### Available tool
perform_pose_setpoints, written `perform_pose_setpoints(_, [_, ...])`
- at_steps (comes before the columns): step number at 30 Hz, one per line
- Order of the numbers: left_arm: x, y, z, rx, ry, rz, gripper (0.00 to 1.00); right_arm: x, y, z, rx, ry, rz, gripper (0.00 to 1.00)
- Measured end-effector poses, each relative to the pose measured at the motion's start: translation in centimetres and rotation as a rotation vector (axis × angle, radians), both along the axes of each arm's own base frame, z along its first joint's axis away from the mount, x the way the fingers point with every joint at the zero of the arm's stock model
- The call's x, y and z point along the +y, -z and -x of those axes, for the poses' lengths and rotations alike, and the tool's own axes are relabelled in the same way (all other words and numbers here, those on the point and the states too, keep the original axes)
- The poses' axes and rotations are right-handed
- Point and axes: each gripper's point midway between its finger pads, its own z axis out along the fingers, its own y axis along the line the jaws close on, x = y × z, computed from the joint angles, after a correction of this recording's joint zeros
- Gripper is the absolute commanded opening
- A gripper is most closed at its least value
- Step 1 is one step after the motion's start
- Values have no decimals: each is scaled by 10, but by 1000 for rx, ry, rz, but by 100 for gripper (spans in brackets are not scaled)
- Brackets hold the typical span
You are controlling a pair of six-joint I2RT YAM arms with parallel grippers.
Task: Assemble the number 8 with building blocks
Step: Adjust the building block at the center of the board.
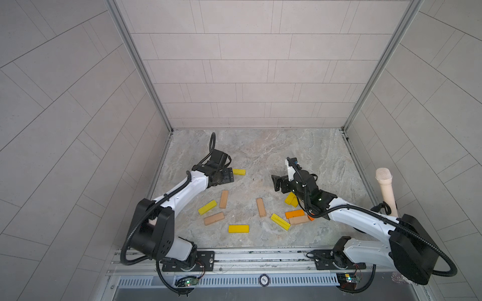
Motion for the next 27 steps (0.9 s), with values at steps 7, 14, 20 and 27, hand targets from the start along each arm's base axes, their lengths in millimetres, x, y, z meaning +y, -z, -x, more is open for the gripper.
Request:
perform_pose_setpoints(7, [-1,27,-12,71,-105,5,93,-9,10,1,5,38,32,99])
perform_pose_setpoints(14, [11,43,-25,99,-250,40,93,-11,15,-1,9,54,46,99])
perform_pose_setpoints(20, [22,55,-31,120,-343,54,93,-12,15,-2,7,63,50,99])
perform_pose_setpoints(27, [21,62,-42,117,-390,65,92,-15,15,-3,4,78,53,99])
